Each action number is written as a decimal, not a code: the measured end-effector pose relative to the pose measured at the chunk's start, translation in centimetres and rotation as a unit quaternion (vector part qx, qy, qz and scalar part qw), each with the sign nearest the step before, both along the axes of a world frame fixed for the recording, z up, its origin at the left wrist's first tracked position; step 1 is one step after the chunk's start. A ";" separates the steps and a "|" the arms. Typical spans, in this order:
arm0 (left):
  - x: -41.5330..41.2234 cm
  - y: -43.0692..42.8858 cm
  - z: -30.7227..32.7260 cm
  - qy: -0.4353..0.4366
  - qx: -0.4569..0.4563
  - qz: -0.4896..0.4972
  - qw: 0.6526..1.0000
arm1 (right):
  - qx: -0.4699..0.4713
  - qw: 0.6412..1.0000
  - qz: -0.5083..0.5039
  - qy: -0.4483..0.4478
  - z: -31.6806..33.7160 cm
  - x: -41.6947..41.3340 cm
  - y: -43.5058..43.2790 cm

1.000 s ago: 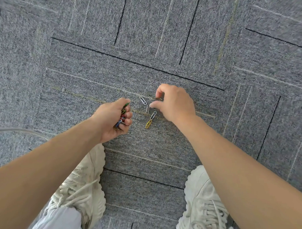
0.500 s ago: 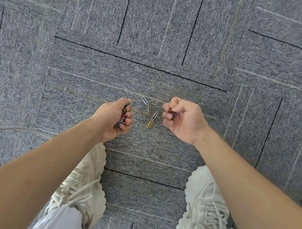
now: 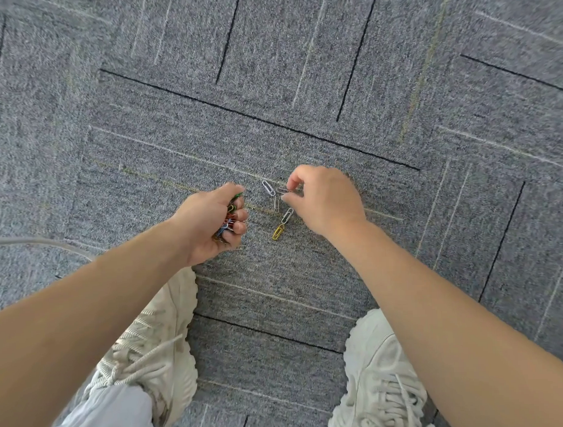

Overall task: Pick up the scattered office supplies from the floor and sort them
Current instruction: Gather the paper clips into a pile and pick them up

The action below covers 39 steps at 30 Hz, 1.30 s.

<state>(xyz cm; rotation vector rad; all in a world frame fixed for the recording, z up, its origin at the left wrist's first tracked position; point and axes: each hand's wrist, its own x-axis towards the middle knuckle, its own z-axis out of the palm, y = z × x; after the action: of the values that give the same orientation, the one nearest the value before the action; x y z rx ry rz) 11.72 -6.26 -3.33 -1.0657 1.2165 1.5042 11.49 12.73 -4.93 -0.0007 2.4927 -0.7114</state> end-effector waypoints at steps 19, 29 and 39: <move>0.3 -0.3 -0.3 0.002 0.012 0.004 1.000 | -0.667 0.513 -0.421 -0.339 0.8 3.0 1.6; 0.1 -0.5 -0.3 -0.009 0.011 0.018 1.000 | -0.155 0.975 -0.133 -0.085 1.0 -1.0 -1.7; 0.1 -0.6 -0.2 0.001 0.010 0.013 1.000 | -0.001 0.993 -0.055 -0.101 -0.8 -2.6 -4.2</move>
<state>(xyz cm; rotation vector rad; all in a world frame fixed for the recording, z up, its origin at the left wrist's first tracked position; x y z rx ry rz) 11.79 -6.87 -3.48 -1.0704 1.1911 1.5345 8.87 8.57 -5.70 0.1995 2.3120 -0.7214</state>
